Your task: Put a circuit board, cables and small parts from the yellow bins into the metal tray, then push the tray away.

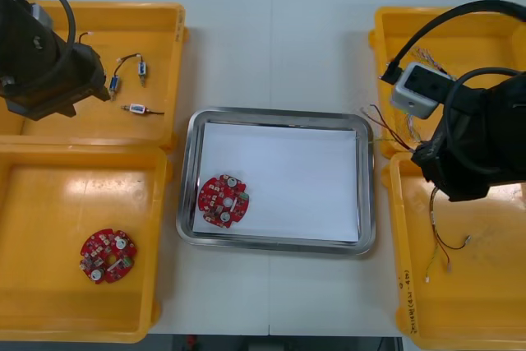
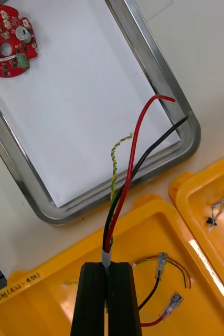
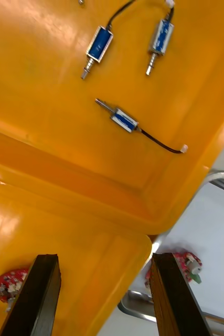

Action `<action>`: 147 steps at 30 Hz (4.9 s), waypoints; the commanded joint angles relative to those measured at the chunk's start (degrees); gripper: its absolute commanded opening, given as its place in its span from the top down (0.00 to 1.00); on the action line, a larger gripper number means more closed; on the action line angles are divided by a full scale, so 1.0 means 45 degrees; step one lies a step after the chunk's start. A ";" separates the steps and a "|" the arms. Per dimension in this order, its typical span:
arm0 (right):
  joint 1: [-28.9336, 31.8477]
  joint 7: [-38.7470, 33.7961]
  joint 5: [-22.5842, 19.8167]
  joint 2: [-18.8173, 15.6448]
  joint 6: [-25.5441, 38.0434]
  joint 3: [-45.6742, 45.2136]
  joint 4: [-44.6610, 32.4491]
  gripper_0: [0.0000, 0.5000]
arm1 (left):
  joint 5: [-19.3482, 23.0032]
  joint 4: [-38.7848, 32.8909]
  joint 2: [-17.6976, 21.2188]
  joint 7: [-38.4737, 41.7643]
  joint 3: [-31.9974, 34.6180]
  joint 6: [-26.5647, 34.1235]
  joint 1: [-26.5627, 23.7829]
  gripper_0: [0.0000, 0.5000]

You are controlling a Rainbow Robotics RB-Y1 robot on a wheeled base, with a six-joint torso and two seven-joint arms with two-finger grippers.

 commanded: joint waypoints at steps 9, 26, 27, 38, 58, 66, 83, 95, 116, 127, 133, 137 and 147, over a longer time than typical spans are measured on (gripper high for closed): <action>-0.2550 0.0681 0.1955 0.2038 0.0039 0.3827 0.0895 1.00 | -0.1671 0.2138 0.0451 -0.2247 0.0384 -0.1027 -0.0434 0.00; -0.3663 0.3220 0.3947 0.2741 0.0039 0.6678 0.3083 1.00 | -0.3097 0.5790 -0.0818 -0.2813 0.0325 -0.3683 -0.1997 0.00; -0.3644 0.3396 0.3966 0.2780 0.0039 0.6678 0.3181 1.00 | -0.3156 0.5927 -0.0896 -0.2833 0.0305 -0.3781 -0.2075 0.00; -0.3644 0.4373 0.4572 0.3210 0.0039 0.7675 0.4411 1.00 | -0.3996 0.7899 -0.1541 -0.3224 -0.0066 -0.5812 -0.2895 0.00; -0.3234 0.4412 0.5627 0.3542 -0.2472 0.9960 0.6384 1.00 | -0.4503 1.1454 -0.1853 -0.3419 -0.1570 -0.9191 -0.4106 0.00; -0.3097 0.4392 0.5802 0.3542 -0.2569 1.0389 0.6735 1.00 | -0.5187 1.2255 -0.2107 -0.3321 -0.2312 -1.0128 -0.4262 0.00; -0.2687 0.4509 0.5353 0.3522 -0.2843 1.0409 0.7067 0.35 | -0.6359 1.3329 -0.2517 -0.3184 -0.2624 -1.1378 -0.4262 0.00; -0.2667 0.4353 0.5041 0.3483 -0.2784 0.9999 0.6891 0.00 | -0.6398 1.3935 -0.2615 -0.3204 -0.2937 -1.2159 -0.4243 0.00; -0.2667 0.4294 0.4611 0.3991 0.0039 0.5194 0.4157 0.00 | -0.6457 1.4032 -0.2674 -0.3263 -0.2820 -1.2218 -0.4243 1.00; -0.2569 0.4275 0.4123 0.3171 0.0039 0.2479 0.3376 0.00 | -0.5792 1.1923 -0.1912 -0.3634 -0.2429 -0.8878 -0.4243 1.00; -0.2159 0.4314 0.3927 0.2507 0.0039 0.1093 0.3395 0.00 | -0.5246 1.0634 -0.1463 -0.3770 -0.2351 -0.7042 -0.4243 1.00; -0.2023 0.4275 0.3927 0.2155 0.0039 0.0331 0.3415 0.00 | -0.4894 0.9833 -0.1248 -0.3888 -0.2351 -0.5988 -0.4223 1.00; -0.1827 0.4392 0.4006 0.2057 0.0039 -0.2052 0.4997 0.00 | -0.3937 0.7177 -0.1189 -0.3634 -0.2351 -0.3077 -0.4223 1.00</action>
